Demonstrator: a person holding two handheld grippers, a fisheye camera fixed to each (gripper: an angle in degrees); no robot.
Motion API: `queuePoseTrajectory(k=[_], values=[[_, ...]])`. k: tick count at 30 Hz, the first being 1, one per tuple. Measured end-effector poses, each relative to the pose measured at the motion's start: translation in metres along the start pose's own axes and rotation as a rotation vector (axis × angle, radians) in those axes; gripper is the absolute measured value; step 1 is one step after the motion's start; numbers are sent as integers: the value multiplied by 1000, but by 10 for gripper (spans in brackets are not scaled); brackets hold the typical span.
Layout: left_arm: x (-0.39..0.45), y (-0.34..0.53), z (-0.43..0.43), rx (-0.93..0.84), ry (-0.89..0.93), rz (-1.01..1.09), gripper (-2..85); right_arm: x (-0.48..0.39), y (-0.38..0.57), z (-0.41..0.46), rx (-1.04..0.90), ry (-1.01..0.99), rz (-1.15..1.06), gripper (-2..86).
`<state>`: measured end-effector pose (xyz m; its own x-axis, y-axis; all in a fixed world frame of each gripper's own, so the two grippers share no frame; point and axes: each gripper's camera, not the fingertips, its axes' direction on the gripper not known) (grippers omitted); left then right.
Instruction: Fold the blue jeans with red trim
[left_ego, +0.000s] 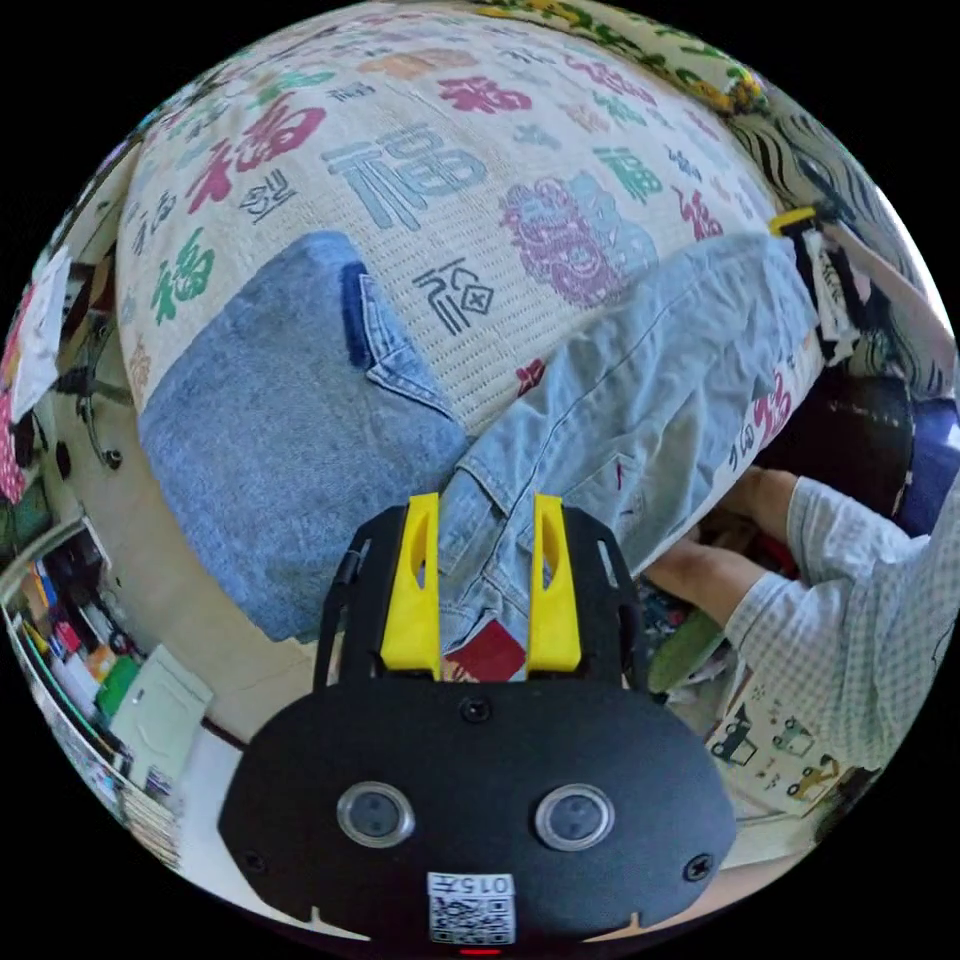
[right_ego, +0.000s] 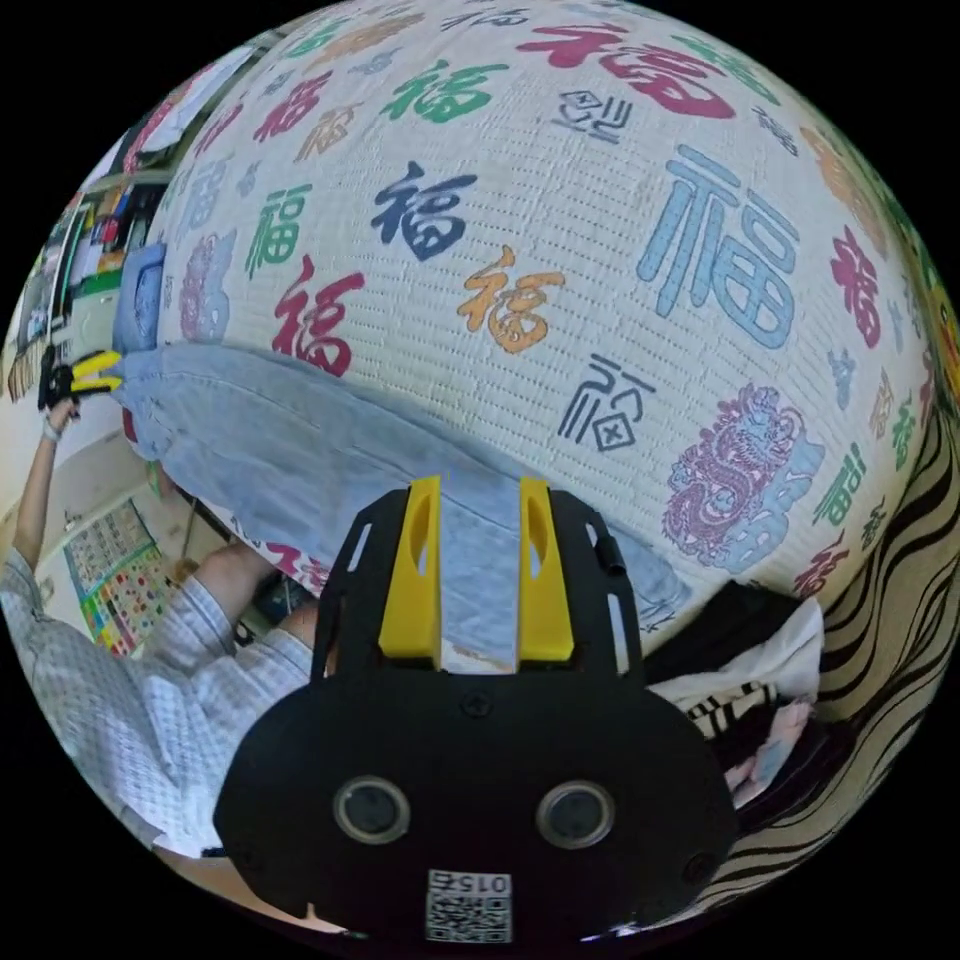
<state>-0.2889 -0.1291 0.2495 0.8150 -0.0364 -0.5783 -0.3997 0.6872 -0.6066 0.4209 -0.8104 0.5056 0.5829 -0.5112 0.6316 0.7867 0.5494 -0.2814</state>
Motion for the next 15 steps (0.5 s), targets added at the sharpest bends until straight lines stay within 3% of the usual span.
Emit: queuePoseTrajectory(k=[4, 6, 8, 10, 12, 15], values=[[32, -25, -29, -102, -91, 259, 131, -9, -15, 19, -168, 44, -207, 155], [31, -36, -49, -74, -106, 231, 130, -17, -25, 13, -151, 33, -274, 144], [10, -35, -71, -2, -99, 68, 130, -26, -42, 0, -91, -8, -315, 136], [-36, -10, -94, 123, -83, -338, 142, -34, -54, -9, -26, -62, -331, 135], [-60, 15, -104, 185, -54, -587, 158, -47, -65, -16, 36, -136, -360, 134], [-72, 35, -118, 226, -62, -737, 156, -76, -85, -23, 179, -270, -363, 132]])
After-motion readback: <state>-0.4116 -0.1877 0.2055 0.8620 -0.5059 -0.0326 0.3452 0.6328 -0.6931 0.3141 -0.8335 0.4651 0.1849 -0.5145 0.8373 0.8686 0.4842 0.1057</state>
